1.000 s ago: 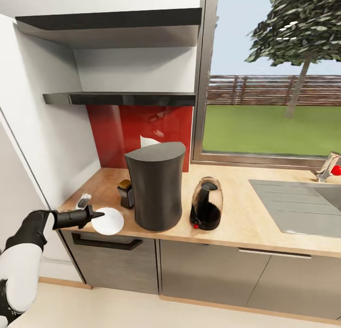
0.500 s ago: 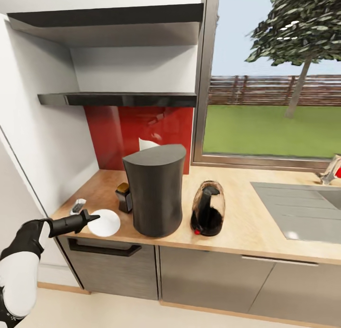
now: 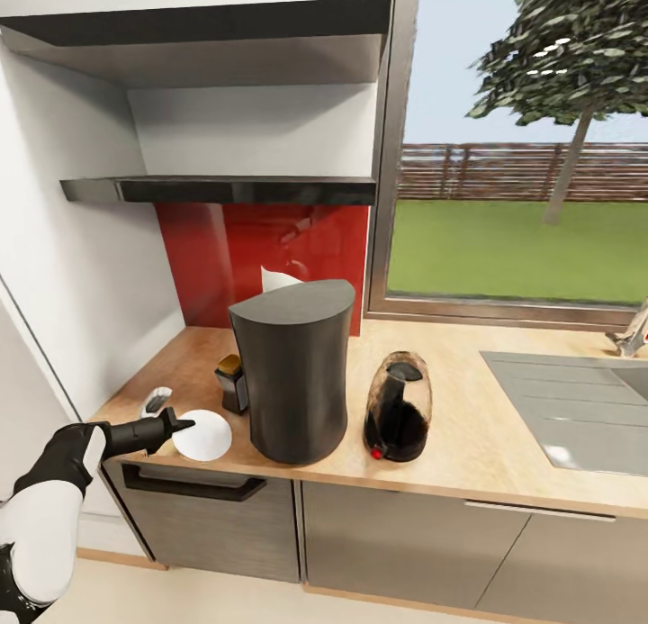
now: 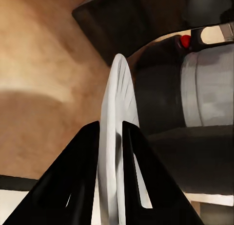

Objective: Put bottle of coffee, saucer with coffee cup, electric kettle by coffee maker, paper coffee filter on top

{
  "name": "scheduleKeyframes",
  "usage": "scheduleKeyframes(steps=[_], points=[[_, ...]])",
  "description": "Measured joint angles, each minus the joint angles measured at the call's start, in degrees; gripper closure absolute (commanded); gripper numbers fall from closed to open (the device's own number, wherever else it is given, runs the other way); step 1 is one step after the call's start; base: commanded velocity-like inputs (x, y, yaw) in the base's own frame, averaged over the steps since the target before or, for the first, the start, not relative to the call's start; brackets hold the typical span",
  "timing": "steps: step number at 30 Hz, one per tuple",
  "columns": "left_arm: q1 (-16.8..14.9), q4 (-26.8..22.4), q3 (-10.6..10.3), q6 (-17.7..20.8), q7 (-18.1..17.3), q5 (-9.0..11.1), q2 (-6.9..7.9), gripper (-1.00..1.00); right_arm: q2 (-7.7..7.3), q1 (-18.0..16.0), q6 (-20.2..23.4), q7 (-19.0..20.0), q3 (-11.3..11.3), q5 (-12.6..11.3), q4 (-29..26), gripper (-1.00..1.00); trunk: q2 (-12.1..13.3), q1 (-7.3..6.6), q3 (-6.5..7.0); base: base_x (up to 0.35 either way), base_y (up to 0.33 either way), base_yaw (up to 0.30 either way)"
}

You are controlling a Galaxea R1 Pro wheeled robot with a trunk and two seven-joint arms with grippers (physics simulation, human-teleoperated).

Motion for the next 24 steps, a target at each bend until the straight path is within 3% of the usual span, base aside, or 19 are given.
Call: scheduleKeyframes(steps=[14,18,24], points=[[0.91,2.21,-0.06,-0.25,0.16,-0.26,-0.29,1.00,0.00,0.00,0.00,0.00,0.00,0.00,-0.01,-1.00,0.01,0.02,0.00,0.045,0.000,0.000],[1.66,2.87,0.05,-4.75,0.70,0.02,-0.21,1.00,0.01,0.00,0.00,0.00,0.02,0.00,-0.01,-1.00,0.01,0.03,0.00,0.005,0.000,0.000],[1.71,2.93,0.09,-5.75,1.03,0.07,-0.29,1.00,0.00,0.00,0.00,-0.01,0.02,0.06,0.08,-1.00,0.00,0.01,0.00,0.082,0.000,0.000]])
